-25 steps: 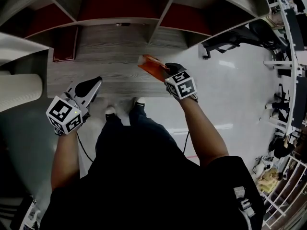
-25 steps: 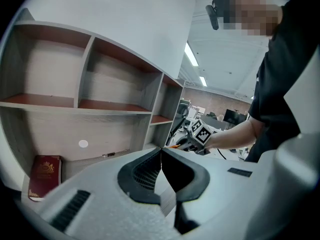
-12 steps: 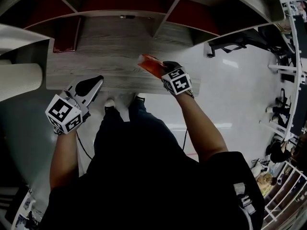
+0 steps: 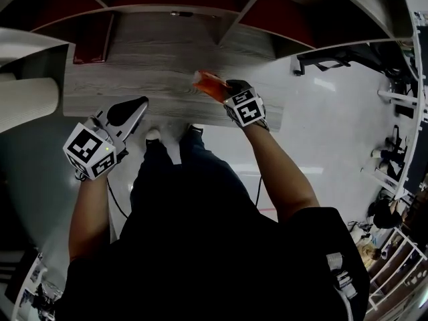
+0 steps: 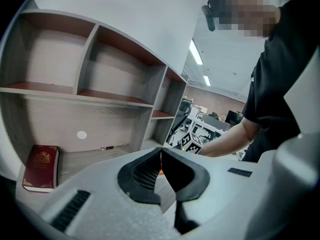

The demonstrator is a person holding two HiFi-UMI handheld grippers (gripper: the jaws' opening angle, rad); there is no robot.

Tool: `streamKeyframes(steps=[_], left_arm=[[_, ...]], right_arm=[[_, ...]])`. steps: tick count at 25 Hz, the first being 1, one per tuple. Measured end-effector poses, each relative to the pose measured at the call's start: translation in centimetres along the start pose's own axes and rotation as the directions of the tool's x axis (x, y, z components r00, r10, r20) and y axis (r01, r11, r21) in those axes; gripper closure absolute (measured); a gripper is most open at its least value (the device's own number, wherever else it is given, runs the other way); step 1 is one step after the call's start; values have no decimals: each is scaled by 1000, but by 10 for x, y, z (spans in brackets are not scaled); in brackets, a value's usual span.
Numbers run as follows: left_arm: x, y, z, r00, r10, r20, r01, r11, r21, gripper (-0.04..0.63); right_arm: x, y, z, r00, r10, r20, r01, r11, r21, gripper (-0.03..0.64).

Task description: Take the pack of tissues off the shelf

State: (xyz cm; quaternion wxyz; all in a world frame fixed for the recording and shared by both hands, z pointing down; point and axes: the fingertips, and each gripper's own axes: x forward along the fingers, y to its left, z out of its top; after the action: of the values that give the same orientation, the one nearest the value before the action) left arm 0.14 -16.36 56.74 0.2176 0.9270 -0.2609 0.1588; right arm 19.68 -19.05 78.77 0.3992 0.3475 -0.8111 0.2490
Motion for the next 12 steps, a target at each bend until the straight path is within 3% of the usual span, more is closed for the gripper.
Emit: streamKeyframes(steps=[12], left_arm=[[10,-5,-1,1000,-21,-10,21,1000,-6,577]], right_arm=[[15,2,-16,1000,-13,-27,12,999,-38,603]])
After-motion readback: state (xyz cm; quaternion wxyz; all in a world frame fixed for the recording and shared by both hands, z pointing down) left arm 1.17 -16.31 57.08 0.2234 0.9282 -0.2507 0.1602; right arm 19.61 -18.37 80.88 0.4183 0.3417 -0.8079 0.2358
